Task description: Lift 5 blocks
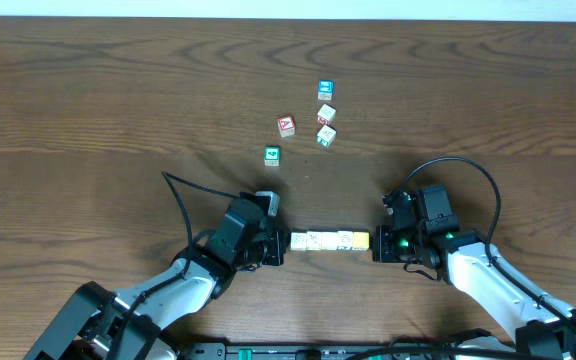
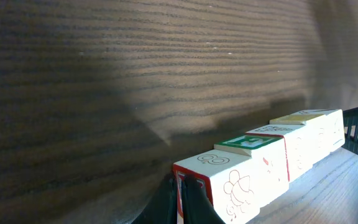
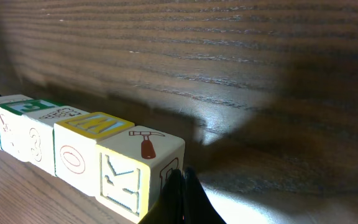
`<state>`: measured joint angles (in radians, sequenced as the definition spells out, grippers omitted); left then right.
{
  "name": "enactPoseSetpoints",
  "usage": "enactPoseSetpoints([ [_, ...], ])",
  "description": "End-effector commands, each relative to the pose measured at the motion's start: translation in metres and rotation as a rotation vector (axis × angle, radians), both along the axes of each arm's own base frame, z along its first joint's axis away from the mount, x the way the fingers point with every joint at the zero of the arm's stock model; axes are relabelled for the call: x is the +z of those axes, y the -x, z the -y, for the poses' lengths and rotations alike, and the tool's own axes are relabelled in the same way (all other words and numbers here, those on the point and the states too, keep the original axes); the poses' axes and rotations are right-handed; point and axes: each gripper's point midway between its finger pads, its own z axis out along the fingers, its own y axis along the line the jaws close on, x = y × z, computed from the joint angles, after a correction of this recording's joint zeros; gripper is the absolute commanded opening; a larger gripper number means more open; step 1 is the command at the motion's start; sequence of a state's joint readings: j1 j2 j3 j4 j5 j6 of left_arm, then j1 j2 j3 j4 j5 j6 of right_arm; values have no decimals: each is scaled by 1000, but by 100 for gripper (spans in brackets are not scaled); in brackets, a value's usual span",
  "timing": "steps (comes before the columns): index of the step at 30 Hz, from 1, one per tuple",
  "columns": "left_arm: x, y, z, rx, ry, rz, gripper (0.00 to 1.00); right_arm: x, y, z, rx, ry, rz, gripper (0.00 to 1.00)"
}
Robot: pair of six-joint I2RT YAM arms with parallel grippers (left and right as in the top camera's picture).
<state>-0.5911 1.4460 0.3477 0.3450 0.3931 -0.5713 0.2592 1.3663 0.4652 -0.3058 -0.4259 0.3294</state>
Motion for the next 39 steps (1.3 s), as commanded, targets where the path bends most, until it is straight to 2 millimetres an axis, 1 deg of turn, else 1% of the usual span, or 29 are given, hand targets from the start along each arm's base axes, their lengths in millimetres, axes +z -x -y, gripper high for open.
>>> enactPoseSetpoints([
  [1,14,19,27,-141,101,-14,7,18,18,-40,131,-193,-37,1],
  [11,16,17,28,-141,106,-6,7,19,18,-40,131,-194,-33,1],
  [21,22,13,32,-141,117,5,7,30,14,-42,135,-205,11,1],
  [30,31,9,36,-144,136,23,7,31,14,-43,136,-214,9,1],
  [39,33,7,37,-137,143,21,7,32,14,-43,137,-217,11,1],
])
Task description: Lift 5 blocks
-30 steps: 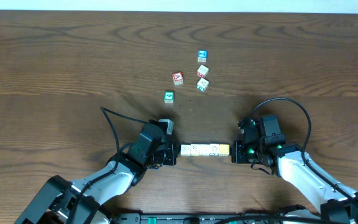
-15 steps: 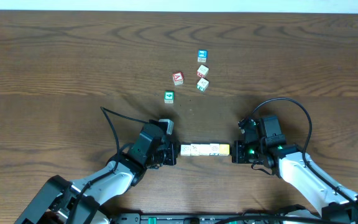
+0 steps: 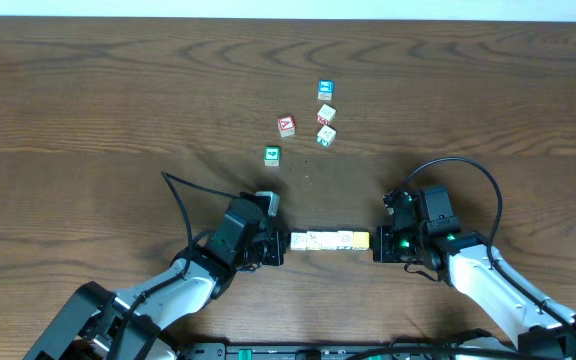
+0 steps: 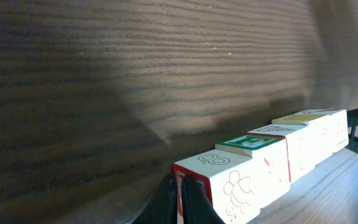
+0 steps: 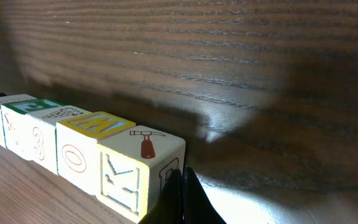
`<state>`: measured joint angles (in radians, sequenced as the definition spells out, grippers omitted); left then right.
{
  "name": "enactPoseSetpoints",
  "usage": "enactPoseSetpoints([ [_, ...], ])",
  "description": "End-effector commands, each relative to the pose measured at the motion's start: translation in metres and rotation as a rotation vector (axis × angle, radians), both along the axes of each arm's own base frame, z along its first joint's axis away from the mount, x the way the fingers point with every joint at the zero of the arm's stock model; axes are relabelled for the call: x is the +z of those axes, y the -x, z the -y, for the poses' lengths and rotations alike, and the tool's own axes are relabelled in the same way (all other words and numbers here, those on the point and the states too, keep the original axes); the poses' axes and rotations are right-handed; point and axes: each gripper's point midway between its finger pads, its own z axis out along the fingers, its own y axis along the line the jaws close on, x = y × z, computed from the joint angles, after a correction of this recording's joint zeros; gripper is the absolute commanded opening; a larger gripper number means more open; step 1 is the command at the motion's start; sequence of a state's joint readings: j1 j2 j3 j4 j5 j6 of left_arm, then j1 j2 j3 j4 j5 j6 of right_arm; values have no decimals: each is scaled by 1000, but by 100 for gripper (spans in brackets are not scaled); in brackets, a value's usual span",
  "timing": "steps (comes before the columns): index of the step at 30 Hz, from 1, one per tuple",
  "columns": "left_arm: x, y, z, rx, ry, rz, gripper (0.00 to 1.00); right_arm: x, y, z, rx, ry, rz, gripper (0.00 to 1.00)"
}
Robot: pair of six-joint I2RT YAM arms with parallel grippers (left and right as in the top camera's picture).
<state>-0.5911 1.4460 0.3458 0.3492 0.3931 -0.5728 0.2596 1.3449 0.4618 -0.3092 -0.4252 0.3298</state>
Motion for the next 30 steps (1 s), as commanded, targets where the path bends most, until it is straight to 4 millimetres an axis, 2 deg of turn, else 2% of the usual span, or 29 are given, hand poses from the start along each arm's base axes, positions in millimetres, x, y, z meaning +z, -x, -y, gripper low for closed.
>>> enactPoseSetpoints([
  [1,34,6,37,-138,142,23,7,29,15,-43,139,-213,-3,1],
  [7,41,1,41,-139,152,38,7,30,13,-43,139,-214,1,1],
  [30,46,-3,44,-137,161,48,7,36,9,-46,144,-225,16,1],
])
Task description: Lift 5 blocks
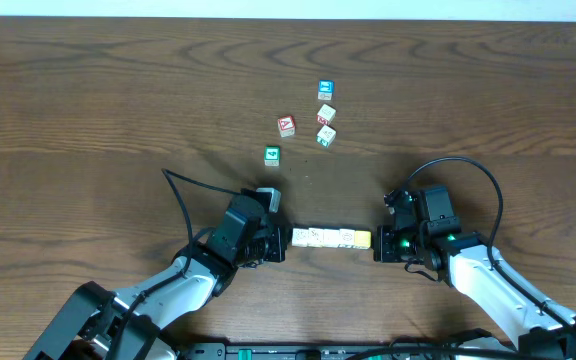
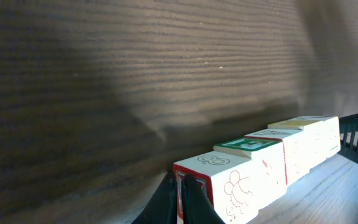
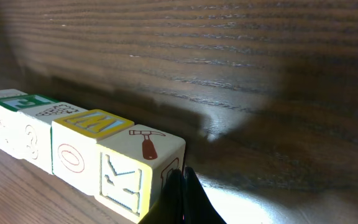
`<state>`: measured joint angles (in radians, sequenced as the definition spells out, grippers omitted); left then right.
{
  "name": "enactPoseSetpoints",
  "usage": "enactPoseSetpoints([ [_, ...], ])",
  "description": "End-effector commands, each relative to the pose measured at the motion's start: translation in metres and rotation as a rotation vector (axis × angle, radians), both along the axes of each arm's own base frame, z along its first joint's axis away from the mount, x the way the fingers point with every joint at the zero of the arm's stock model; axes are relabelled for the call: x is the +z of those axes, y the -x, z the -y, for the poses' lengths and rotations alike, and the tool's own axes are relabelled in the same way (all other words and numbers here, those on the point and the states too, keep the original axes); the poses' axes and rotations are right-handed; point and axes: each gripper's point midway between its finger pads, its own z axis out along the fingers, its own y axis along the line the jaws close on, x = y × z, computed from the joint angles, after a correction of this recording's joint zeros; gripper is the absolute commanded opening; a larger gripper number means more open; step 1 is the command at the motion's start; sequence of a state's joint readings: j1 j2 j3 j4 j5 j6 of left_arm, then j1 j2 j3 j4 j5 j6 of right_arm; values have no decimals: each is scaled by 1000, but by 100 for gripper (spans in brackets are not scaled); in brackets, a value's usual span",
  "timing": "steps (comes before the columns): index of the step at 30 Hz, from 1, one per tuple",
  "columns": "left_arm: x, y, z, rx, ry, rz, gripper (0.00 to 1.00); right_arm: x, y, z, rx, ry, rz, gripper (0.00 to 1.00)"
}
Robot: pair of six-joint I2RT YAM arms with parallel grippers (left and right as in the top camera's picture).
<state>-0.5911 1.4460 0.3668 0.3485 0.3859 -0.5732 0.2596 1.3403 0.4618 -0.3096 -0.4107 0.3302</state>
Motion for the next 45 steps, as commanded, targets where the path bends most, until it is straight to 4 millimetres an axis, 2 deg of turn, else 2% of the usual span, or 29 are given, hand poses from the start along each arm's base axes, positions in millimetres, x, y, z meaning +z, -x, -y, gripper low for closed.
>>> enactPoseSetpoints([
  [1,40,4,40,-143,153,30,7,36,10,-48,151,-237,9,1],
  [21,46,0,44,-142,163,42,7,54,7,-50,161,-256,66,1],
  [45,51,-3,46,-140,172,45,7,57,5,-51,161,-259,73,1],
])
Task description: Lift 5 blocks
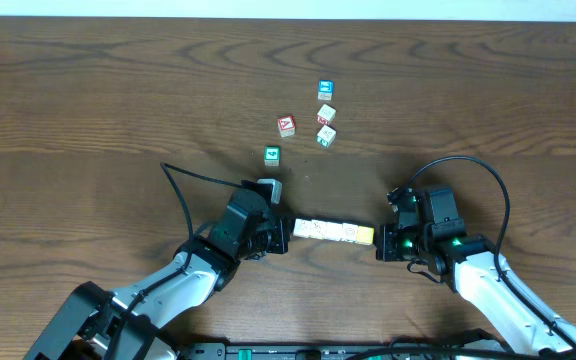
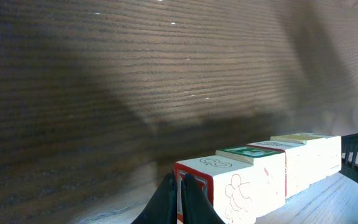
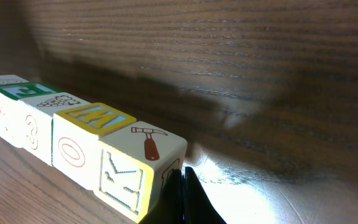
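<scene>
A row of several pale lettered blocks (image 1: 334, 232) hangs end to end between my two grippers, tilted slightly, with its shadow on the wood below. My left gripper (image 1: 280, 237) is shut, its closed fingertips (image 2: 180, 198) pressing the red-edged end block (image 2: 229, 186). My right gripper (image 1: 381, 243) is shut too, its tips (image 3: 180, 196) against the end block with the hammer picture (image 3: 138, 168). The yellow-topped block (image 3: 95, 119) sits beside that one.
Loose blocks lie farther back on the wooden table (image 1: 88, 110): a blue one (image 1: 325, 90), two white ones (image 1: 326, 114) (image 1: 325, 136), a red one (image 1: 286, 126) and a green one (image 1: 272, 155). Cables loop behind both arms.
Both grippers and the row between them have shifted toward the far side and sit higher. In the wrist views the table surface lies farther below the blocks and a wider shadow shows.
At first the row lay on the table with a shut gripper pressed against each end. It stayed squeezed there through the following moments, edging up slightly. Now the whole row is held off the wood between the two grippers.
</scene>
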`<state>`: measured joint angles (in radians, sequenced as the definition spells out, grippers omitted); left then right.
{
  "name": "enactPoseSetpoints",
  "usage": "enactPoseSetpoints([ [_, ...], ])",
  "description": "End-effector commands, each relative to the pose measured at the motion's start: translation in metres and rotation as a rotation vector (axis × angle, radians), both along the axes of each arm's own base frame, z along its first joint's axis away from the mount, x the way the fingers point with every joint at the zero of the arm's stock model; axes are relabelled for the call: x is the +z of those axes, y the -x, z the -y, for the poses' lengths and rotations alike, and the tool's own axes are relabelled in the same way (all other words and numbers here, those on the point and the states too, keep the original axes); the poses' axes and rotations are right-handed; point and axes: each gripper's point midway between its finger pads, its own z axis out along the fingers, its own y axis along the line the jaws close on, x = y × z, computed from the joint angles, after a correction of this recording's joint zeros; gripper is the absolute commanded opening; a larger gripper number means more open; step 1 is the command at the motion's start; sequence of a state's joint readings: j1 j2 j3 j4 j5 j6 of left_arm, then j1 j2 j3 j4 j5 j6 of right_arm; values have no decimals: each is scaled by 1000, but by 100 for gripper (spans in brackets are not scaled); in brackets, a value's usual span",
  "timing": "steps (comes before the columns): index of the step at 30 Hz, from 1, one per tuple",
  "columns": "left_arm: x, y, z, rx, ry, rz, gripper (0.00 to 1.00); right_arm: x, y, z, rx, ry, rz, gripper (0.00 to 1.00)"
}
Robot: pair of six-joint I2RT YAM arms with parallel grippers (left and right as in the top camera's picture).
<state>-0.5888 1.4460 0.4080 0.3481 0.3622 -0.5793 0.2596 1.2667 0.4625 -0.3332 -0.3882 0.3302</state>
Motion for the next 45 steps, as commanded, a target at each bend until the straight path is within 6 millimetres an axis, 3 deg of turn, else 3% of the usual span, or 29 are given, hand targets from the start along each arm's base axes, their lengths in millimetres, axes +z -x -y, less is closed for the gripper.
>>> enactPoseSetpoints([
  [1,38,12,42,-167,158,8,8,44,8,-54,178,-261,21,1],
  [45,59,9,43,-167,184,54,7,64,-4,-58,182,-267,48,1],
])
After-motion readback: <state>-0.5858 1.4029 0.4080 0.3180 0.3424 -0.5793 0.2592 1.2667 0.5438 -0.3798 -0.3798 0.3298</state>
